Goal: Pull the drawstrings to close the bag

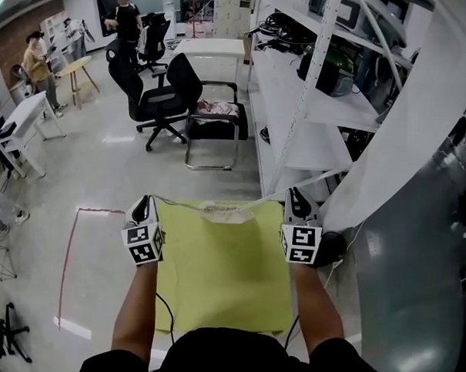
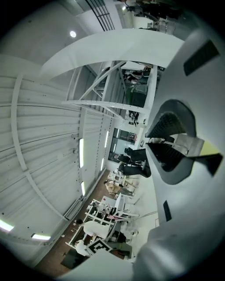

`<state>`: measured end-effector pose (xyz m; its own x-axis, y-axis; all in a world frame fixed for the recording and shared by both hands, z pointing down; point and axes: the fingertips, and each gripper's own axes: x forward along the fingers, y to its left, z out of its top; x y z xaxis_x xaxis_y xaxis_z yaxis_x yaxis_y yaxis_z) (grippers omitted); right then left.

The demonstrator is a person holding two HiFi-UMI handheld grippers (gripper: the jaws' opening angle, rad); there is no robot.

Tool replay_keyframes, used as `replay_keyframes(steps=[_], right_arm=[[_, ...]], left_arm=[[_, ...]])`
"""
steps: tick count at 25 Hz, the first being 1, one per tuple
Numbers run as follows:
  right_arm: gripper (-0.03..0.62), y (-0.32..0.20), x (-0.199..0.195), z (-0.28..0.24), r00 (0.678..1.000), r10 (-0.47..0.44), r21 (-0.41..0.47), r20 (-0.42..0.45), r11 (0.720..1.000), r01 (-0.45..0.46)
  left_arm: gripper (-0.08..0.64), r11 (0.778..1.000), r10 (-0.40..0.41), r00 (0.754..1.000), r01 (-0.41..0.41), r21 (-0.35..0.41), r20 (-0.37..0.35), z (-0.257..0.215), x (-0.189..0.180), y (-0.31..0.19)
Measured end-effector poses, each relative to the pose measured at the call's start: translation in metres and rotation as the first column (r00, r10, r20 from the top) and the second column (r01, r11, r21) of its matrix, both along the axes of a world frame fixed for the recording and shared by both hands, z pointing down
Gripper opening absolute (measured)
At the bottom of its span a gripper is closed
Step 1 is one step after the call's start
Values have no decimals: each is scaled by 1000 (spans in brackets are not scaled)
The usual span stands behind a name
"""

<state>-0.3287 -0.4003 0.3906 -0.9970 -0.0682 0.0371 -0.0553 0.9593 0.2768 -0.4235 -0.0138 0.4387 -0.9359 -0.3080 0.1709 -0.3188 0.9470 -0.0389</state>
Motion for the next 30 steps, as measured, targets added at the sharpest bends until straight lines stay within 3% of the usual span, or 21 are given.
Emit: replay_keyframes(steps=[11, 21, 27, 30], right_arm=[[35, 32, 30, 85, 982, -38, -31, -184, 999, 33], [35, 45, 58, 134, 954, -81, -41, -289, 997, 72], [35, 55, 79, 189, 910, -115, -90, -398, 992, 86], [35, 58, 94, 217, 879, -121, -115, -461, 990, 76]], left_arm=[[37, 997, 29, 977, -44, -70, -212, 85, 39, 0], [37, 991, 37, 950, -76, -113, -311, 138, 72, 2], [37, 986, 30, 916, -94, -140, -400, 185, 94, 2], [37, 987, 34, 887, -101, -122, -460, 209, 107, -1]])
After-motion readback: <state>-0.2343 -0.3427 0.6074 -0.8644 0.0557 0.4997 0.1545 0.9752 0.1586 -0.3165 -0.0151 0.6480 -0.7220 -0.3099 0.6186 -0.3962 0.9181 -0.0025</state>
